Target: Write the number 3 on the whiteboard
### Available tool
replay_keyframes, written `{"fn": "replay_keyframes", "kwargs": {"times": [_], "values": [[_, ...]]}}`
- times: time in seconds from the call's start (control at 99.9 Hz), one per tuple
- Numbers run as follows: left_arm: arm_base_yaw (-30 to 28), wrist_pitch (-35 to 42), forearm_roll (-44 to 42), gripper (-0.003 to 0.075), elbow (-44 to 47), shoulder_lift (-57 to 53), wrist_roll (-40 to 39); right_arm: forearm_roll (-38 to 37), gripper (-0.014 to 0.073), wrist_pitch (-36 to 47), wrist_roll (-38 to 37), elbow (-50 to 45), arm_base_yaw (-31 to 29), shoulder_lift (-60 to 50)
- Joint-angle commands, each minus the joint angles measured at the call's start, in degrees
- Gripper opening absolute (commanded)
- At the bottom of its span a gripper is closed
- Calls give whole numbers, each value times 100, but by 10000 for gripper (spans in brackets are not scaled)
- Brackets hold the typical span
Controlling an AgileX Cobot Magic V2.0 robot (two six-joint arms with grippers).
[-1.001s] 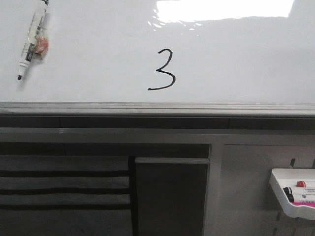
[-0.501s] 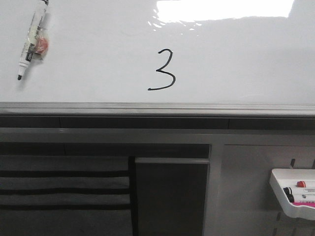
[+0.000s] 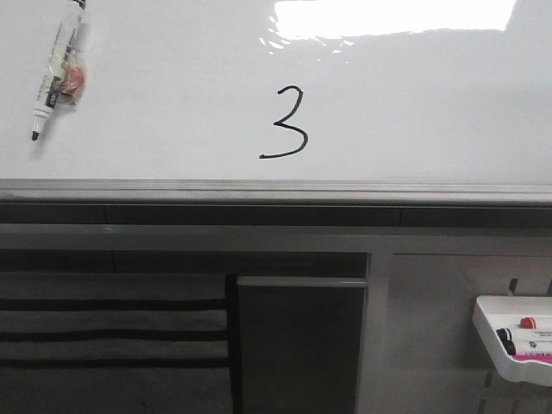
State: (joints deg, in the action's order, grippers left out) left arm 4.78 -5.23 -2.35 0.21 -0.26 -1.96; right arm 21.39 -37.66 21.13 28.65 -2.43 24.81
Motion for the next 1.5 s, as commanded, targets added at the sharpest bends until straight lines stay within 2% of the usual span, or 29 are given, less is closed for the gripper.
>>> {"fn": "replay_keyframes", "kwargs": {"times": [0.0, 0.631, 0.771, 0.961, 1.251, 1.301, 1.491], "values": [[-9, 399, -22, -20, 58, -156, -94, 87, -62, 343, 4, 158, 10, 8], [-9, 399, -22, -20, 48, -156, -94, 87, -62, 343, 4, 158, 10, 8], [-9, 399, -22, -20, 48, -156, -94, 87, -62, 497, 4, -192, 21, -630], [-9, 399, -22, -20, 48, -156, -94, 87, -62, 1279, 4, -1270, 21, -1876], [-9, 399, -22, -20, 48, -156, -94, 133, -62, 3500, 4, -3080, 9, -2625], [-9, 399, -22, -20, 48, -156, -94, 122, -62, 3294, 4, -3058, 9, -2625], [-9, 399, -22, -20, 48, -156, -94, 122, -62, 3333, 4, -3059, 9, -2614]]}}
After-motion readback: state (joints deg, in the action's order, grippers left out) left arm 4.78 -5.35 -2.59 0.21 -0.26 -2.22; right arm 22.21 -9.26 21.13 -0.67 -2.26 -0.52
